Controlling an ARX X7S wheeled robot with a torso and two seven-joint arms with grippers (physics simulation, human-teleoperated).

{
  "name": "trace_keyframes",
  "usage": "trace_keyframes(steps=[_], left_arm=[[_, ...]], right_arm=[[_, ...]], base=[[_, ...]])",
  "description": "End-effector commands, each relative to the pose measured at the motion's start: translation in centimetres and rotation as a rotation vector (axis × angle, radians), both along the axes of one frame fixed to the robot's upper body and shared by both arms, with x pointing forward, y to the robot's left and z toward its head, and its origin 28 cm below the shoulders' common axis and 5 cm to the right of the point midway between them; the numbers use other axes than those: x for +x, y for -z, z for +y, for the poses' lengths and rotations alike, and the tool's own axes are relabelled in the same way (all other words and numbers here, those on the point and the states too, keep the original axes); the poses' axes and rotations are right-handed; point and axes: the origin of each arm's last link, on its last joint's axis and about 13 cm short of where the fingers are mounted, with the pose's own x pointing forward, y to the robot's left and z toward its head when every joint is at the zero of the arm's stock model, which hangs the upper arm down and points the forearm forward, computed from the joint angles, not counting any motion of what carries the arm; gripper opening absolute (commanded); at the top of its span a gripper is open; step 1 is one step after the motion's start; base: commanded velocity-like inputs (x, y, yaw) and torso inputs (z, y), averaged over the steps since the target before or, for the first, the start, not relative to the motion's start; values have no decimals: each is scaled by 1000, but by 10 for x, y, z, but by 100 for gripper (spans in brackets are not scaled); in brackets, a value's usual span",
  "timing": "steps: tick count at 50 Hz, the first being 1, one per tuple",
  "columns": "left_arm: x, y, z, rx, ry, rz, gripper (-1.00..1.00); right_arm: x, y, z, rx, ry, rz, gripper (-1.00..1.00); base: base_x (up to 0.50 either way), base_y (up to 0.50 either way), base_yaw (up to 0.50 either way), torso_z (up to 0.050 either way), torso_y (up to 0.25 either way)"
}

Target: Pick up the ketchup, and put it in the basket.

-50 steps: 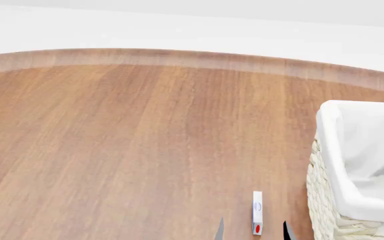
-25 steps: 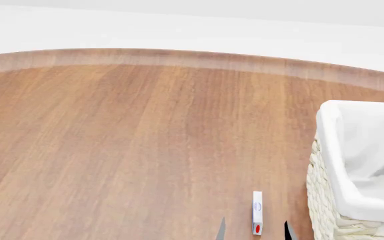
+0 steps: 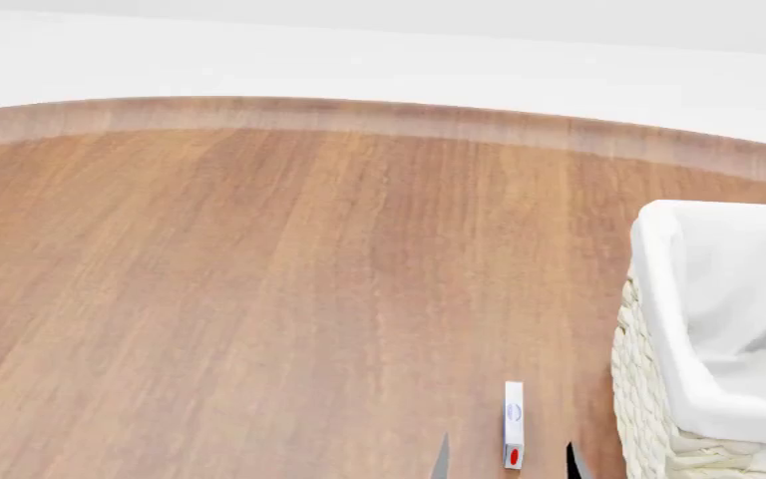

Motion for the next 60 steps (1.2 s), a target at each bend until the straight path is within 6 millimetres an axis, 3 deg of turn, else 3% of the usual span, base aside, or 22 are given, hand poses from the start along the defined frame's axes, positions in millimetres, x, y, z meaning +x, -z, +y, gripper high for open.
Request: trace_keyframes(steps=[1, 4, 19, 60], left_arm=[[8, 10, 7, 67, 3, -112, 100], [13, 10, 8, 79, 48, -203, 100], [18, 40, 14, 84, 50, -247, 100], [43, 76, 23, 116, 23, -270, 100]], right_arm=[[1, -1, 0, 2, 1, -24, 100], [0, 0, 0, 0, -3, -23, 100], [0, 0, 0, 0, -5, -23, 100], [-2, 1, 3, -1, -26, -23, 100]], base=[[0, 0, 0, 0, 0], [0, 0, 0, 0, 0], [0, 0, 0, 0, 0], [0, 0, 0, 0, 0]])
